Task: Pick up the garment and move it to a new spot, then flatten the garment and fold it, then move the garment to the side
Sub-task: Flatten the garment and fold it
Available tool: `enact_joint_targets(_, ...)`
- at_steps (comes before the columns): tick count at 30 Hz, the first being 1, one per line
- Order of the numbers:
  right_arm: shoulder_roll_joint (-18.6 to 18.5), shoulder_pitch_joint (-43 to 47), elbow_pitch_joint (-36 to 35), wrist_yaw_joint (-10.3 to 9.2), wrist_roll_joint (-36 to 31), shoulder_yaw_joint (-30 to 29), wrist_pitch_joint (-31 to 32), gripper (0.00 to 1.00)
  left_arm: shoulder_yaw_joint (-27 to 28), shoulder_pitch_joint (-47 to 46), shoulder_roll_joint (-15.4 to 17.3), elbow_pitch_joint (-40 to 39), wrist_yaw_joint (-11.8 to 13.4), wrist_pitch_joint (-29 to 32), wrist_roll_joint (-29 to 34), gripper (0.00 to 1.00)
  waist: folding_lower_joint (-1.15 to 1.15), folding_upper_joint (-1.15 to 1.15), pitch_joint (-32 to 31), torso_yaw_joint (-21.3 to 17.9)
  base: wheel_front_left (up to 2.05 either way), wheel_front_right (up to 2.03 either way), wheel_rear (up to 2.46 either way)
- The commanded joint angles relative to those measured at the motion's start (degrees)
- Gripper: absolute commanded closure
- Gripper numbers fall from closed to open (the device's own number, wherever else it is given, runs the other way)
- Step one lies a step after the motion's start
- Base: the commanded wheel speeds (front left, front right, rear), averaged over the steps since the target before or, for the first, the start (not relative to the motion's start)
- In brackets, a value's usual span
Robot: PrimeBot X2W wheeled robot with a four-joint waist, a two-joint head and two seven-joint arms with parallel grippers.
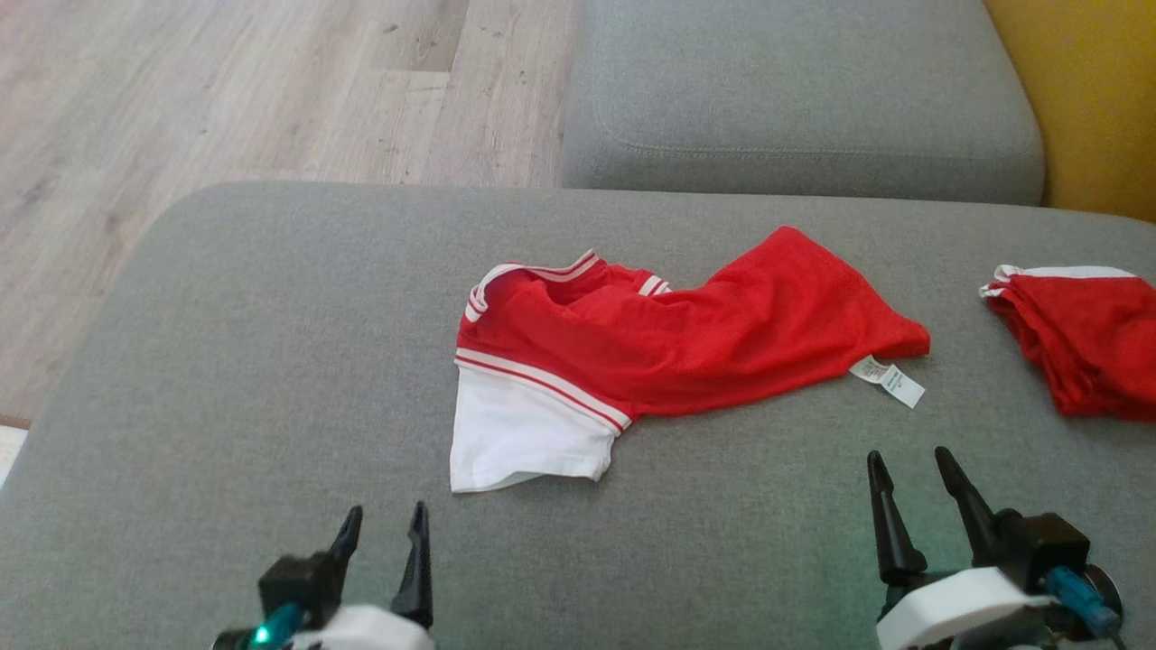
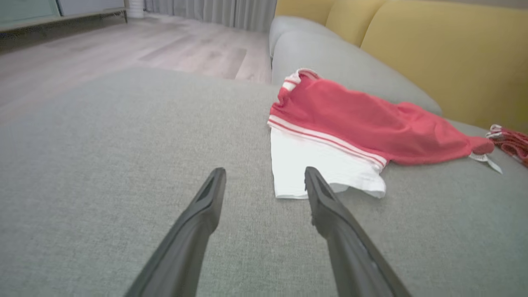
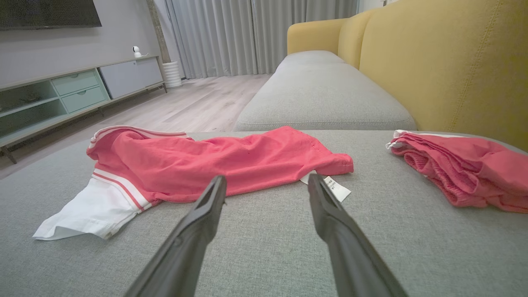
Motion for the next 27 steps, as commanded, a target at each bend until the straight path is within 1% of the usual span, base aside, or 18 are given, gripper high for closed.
enact_joint_targets(1, -0.4, -1.7, -2.1, 0.41, -0.3, 1.4, -0.4, 0.00, 1.4, -5.0, -0.2, -0.9, -0.1, 0.5, -0.4, 0.00, 0.00, 0.00, 0.3, 0.0, 0.00, 0.00, 0.00)
enact_joint_targets(4, -0.4, -2.1, -2.3, 0.41, -0.7, 1.8, 0.1, 0.00, 0.7, -8.1, -1.4, 2.8, -0.2, 3.5, -1.0, 0.00, 0.00, 0.00, 1.2, -0.5, 0.00, 0.00, 0.00)
enact_joint_targets(8, -0.4, -2.7, -2.6, 0.41, -1.1, 2.5, 0.8, 0.00, 0.1, -12.2, -3.2, 8.6, -0.7, 5.9, -1.7, 0.00, 0.00, 0.00, 2.8, -1.7, 0.00, 0.00, 0.00)
enact_joint_targets(15, -0.4, -4.0, -3.7, 0.41, -2.2, 2.4, 1.9, 0.00, 0.3, -17.6, -5.8, 17.1, -1.4, 6.4, -2.7, 0.00, 0.00, 0.00, 6.8, -4.0, 0.00, 0.00, 0.00)
enact_joint_targets(23, -0.4, -5.4, -4.4, 0.41, -2.6, 2.0, 2.1, 0.00, 0.8, -21.1, -7.3, 23.5, -2.0, 4.8, -3.7, 0.00, 0.00, 0.00, 9.2, -5.2, 0.00, 0.00, 0.00)
enact_joint_targets(27, -0.4, -5.8, -4.4, 0.41, -2.8, 2.0, 2.3, 0.00, -0.5, -22.1, -8.0, 26.1, -2.7, 6.8, -3.9, 0.00, 0.00, 0.00, 9.7, -5.3, 0.00, 0.00, 0.00)
